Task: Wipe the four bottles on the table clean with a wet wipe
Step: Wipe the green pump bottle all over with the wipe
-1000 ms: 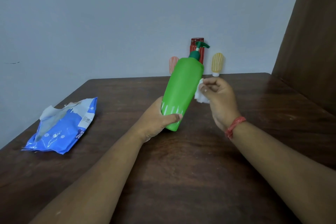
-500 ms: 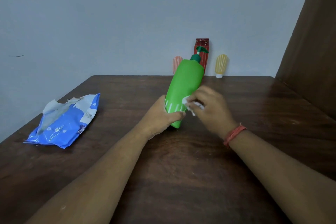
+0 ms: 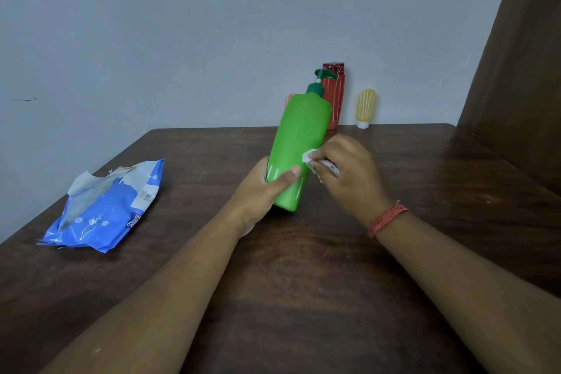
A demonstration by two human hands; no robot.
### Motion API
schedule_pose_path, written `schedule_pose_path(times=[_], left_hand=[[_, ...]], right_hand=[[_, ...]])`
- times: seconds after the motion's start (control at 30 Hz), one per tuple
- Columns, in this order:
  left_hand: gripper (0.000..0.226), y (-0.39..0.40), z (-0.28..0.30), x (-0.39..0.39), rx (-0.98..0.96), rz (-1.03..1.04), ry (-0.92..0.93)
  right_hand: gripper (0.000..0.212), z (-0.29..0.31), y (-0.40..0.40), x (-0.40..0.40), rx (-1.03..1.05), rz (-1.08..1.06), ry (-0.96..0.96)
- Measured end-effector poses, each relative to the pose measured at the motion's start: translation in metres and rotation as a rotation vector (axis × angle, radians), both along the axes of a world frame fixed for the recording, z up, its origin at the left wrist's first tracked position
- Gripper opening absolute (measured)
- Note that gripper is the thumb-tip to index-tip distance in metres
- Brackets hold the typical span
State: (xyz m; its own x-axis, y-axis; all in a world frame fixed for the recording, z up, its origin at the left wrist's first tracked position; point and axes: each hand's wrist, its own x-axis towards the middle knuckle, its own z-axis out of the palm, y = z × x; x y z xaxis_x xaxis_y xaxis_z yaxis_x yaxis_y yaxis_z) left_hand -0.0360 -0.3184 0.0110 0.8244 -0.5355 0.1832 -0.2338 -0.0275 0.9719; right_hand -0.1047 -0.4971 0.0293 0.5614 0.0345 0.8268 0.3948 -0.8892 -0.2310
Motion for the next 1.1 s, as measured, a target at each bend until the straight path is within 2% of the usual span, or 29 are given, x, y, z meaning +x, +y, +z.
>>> schedule_pose_path(times=[0.07, 0.13, 0.2, 0.27, 0.43, 0.57, 0.63, 0.77, 0.93, 1.03, 1.1], left_hand=[[0.063, -0.001, 0.004, -0.004, -0.101, -0.032, 0.086], [0.076, -0.003, 0.008, -0.006, -0.236, -0.033, 0.304], [0.078, -0.004, 0.010, -0.007, -0.347, -0.045, 0.469], [0.073, -0.006, 0.010, -0.009, -0.418, -0.077, 0.536], [0.060, -0.005, 0.014, -0.011, -0.483, -0.132, 0.563], [0.059, -0.001, 0.011, -0.004, -0.507, -0.087, 0.572], [0.058, -0.002, 0.011, -0.005, -0.483, -0.098, 0.562], [0.060, -0.009, 0.011, -0.011, -0.421, -0.125, 0.532], [0.056, -0.006, 0.009, -0.005, -0.476, -0.058, 0.545], [0.059, -0.007, 0.009, -0.007, -0.450, -0.084, 0.548], [0.060, -0.009, 0.009, -0.007, -0.445, -0.078, 0.547]], right_hand=[[0.009, -0.003, 0.006, -0.002, -0.040, 0.045, 0.031], [0.011, -0.004, 0.011, -0.003, -0.080, 0.081, 0.050], [0.010, -0.003, 0.011, -0.001, -0.075, 0.070, 0.039], [0.007, 0.000, 0.012, -0.001, -0.047, 0.029, 0.010], [0.006, -0.001, 0.014, -0.007, 0.073, 0.051, 0.028], [0.012, 0.000, 0.019, -0.008, -0.045, 0.189, 0.113], [0.011, 0.001, 0.020, -0.006, -0.063, 0.142, 0.059], [0.007, 0.005, 0.014, -0.006, 0.115, 0.024, -0.031], [0.019, 0.000, 0.018, -0.008, -0.173, 0.182, 0.081], [0.010, 0.002, 0.014, -0.002, -0.079, 0.061, 0.002], [0.011, 0.003, 0.010, -0.004, -0.060, 0.064, -0.002]])
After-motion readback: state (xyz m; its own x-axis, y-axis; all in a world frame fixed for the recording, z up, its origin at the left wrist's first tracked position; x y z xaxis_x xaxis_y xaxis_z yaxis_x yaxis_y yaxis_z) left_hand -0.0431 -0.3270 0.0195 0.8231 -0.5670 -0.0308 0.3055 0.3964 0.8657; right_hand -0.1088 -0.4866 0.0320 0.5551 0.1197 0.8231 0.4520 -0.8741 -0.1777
